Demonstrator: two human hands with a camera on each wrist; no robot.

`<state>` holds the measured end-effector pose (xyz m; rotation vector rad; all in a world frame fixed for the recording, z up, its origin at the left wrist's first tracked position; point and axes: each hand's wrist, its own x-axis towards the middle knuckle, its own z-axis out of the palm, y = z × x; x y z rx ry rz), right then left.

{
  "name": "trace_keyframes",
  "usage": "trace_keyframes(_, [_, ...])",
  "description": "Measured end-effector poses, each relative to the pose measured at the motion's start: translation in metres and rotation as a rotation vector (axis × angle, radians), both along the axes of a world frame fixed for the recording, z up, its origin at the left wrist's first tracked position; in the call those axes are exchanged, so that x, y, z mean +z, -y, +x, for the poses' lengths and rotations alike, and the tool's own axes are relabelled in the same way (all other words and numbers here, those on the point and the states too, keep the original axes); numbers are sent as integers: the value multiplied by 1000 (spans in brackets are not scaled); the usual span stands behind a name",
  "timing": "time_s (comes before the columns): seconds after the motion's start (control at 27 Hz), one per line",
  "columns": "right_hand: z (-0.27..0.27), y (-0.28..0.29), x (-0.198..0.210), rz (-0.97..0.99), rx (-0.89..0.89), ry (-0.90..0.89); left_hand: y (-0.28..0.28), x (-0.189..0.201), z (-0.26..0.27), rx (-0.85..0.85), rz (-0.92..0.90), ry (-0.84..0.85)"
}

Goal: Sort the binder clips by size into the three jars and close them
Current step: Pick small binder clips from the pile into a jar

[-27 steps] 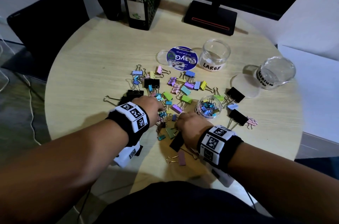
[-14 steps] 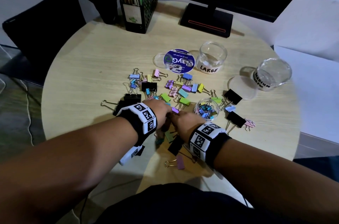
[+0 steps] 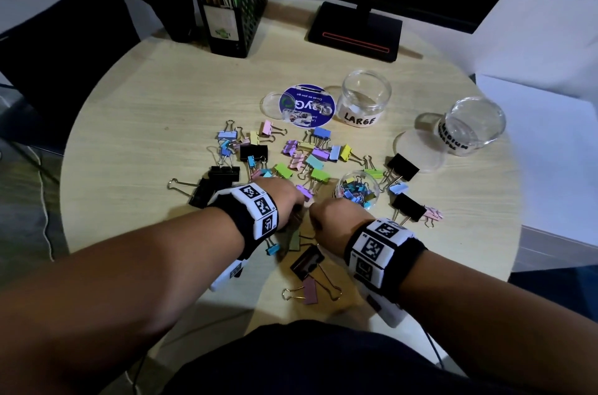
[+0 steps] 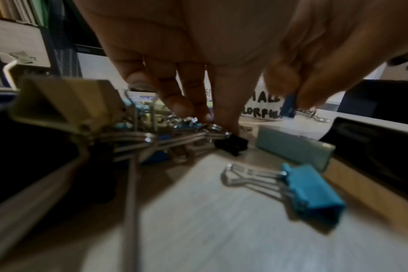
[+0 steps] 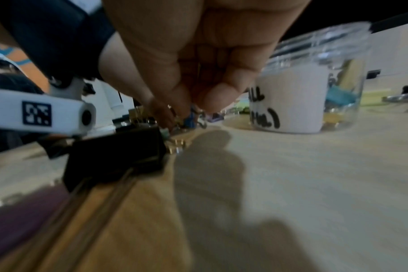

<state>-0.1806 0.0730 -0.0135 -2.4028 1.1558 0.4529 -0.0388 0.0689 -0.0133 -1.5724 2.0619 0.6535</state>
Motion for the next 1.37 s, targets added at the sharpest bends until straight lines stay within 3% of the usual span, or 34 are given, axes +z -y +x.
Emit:
trace_keyframes(0.11, [-16,2,14,-58,-159,189,1,0,5,57,-1,-13])
trace_keyframes(0.26, [-44,25,18,-238,-441,413,1,10,7,160,-173,-190])
trace_keyframes(0.48, [-69,43,0,-277,-529,377,15,32,-19,165,-292,-372])
trace_keyframes(0.59, [-73,43,-2,-218,-590,301,18,34,-26,139,-282,-370])
trace_keyframes(0.93, [-57,25,-7,-134,-475,276,12,23,-35,114,-178,-278])
trace_keyframes(1.11, [-55,23,3,-157,-453,289,-8,25,-5,395,-182,-512])
trace_keyframes(1.22, [-43,8,16,-212,-265,330,-20,23,23,466,-189,-409])
trace_keyframes(1.3, [-28,-8,19,-224,-72,362,-25,17,35,407,-116,-274])
trace_keyframes(1.37, [-15,-20,13,-155,121,283,-28,10,36,344,-42,-169])
